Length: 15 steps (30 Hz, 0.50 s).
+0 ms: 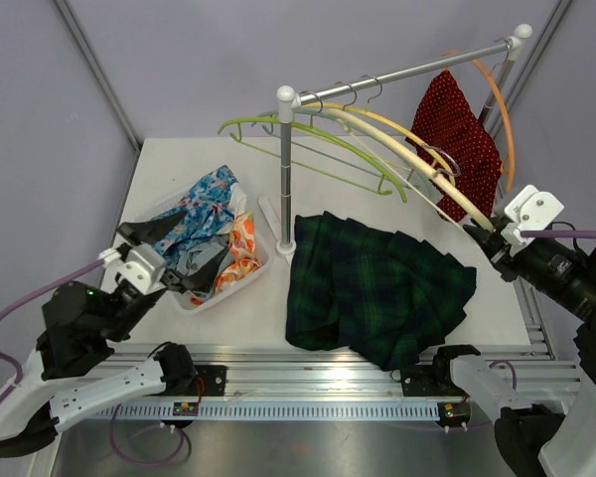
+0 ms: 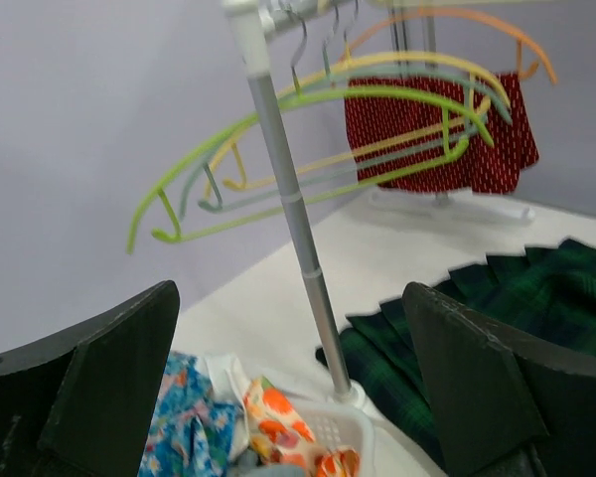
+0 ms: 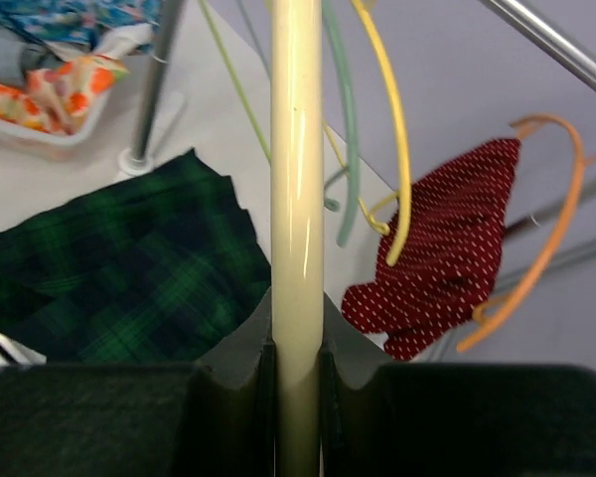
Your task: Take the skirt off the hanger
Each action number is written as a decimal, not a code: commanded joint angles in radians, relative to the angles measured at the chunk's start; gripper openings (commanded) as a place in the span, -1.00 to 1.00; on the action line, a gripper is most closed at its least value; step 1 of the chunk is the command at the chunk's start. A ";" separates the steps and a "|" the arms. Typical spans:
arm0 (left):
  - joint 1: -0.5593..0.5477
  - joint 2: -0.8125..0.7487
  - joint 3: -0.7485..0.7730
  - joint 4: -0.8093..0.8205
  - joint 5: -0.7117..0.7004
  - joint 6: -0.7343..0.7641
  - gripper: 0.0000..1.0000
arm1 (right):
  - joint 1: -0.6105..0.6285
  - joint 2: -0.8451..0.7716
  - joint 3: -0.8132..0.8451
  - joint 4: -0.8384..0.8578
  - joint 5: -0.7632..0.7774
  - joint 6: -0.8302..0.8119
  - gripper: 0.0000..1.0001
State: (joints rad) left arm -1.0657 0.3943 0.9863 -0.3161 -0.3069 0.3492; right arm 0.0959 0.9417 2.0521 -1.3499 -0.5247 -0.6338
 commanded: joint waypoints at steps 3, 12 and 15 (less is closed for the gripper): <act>0.001 0.031 -0.119 0.034 -0.043 -0.061 0.98 | -0.061 -0.064 -0.079 0.021 0.273 0.005 -1.00; 0.003 0.113 -0.153 0.081 0.002 -0.070 0.98 | -0.087 -0.112 -0.202 0.118 0.560 0.019 -1.00; 0.001 0.112 -0.181 0.092 0.044 -0.076 0.98 | -0.088 -0.077 -0.195 0.141 0.578 0.005 -1.00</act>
State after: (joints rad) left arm -1.0657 0.5064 0.8253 -0.3008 -0.3092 0.2905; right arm 0.0128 0.8356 1.8462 -1.3346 -0.0402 -0.6300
